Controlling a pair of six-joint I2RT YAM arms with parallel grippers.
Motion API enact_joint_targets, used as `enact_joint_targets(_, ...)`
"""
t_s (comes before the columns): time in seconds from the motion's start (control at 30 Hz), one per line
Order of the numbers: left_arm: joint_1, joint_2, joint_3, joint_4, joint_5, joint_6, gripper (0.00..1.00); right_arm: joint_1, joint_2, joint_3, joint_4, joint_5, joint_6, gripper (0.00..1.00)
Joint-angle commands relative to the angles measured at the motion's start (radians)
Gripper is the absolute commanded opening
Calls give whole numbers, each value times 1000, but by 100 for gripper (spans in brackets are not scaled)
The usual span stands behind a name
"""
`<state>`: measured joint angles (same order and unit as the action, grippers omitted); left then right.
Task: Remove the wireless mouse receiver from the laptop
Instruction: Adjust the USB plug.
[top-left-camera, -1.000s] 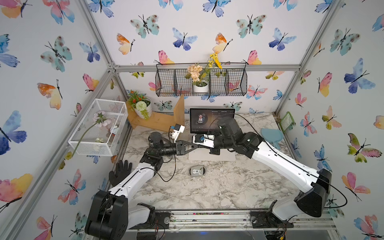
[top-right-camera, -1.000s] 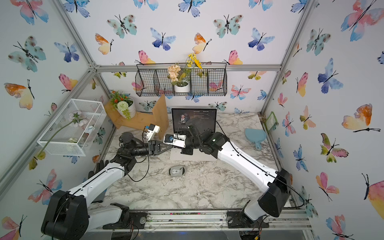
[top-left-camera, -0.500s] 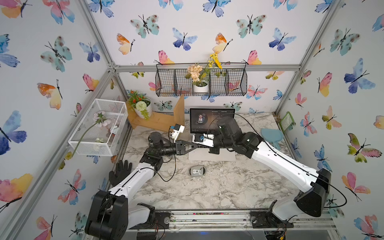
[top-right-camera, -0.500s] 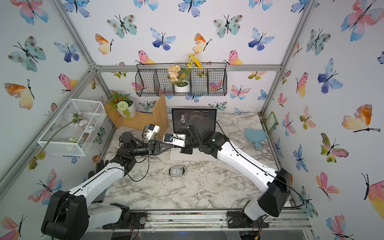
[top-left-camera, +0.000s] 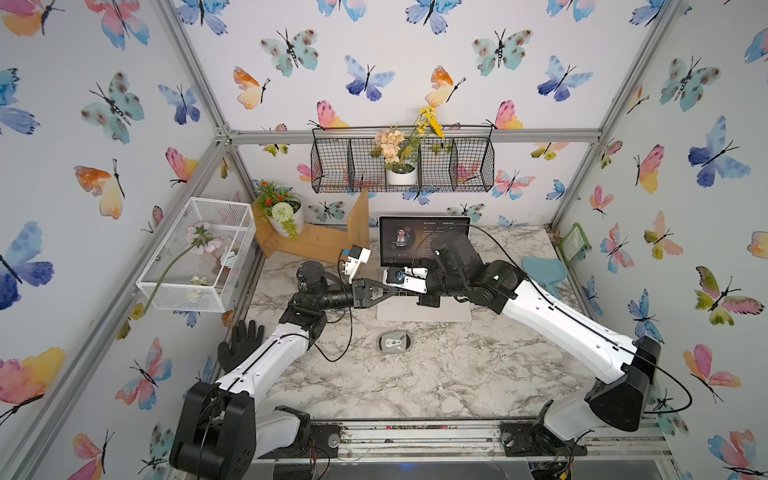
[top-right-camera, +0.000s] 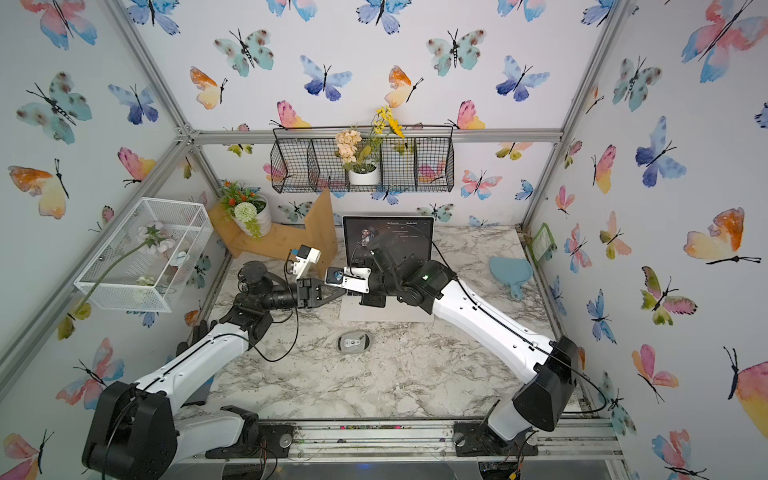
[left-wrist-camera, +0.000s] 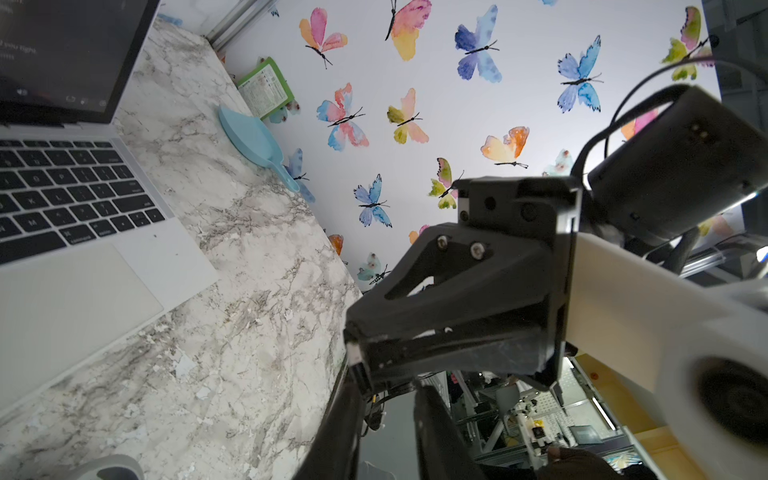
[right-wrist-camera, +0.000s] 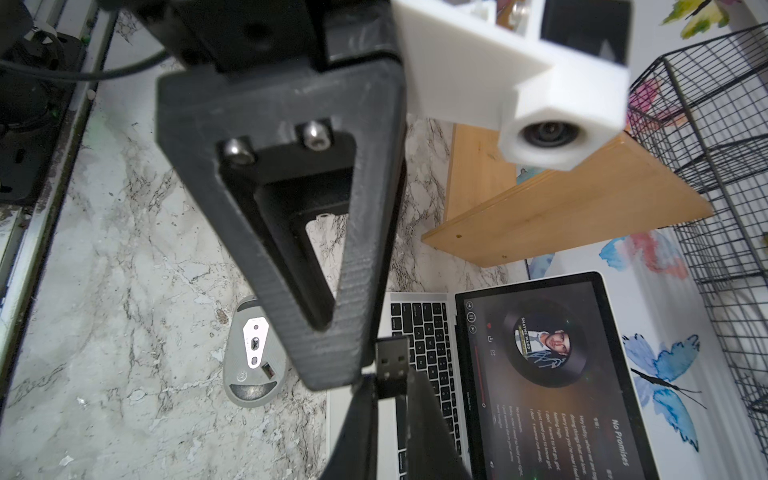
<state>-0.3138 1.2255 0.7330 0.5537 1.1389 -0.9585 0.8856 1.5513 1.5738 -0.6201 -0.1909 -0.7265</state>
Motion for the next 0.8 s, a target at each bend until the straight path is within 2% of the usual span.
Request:
enact_joint_targets(0.0, 2, -10, 31, 13, 5, 17, 40, 13, 17, 18, -113, 34, 4, 2)
enact_joint_targets(0.07, 2, 4, 37, -3, 7, 25, 42, 19, 15, 20, -114, 22, 5, 2)
enact_joint_targets(0.17, 3, 19, 42, -17, 8, 34, 36, 24, 16, 22, -117, 24, 8, 2)
enact_joint_targets(0.5, -1, 22, 33, -26, 1, 33, 39, 27, 13, 14, -91, 22, 12, 2)
enact_joint_targets(0.67, -5, 26, 33, -44, 9, 48, 33, 29, 12, 26, -84, 40, 19, 2)
enact_joint_targets(0.77, -10, 29, 38, -60, 10, 63, 32, 29, 9, 30, -80, 28, 25, 2)
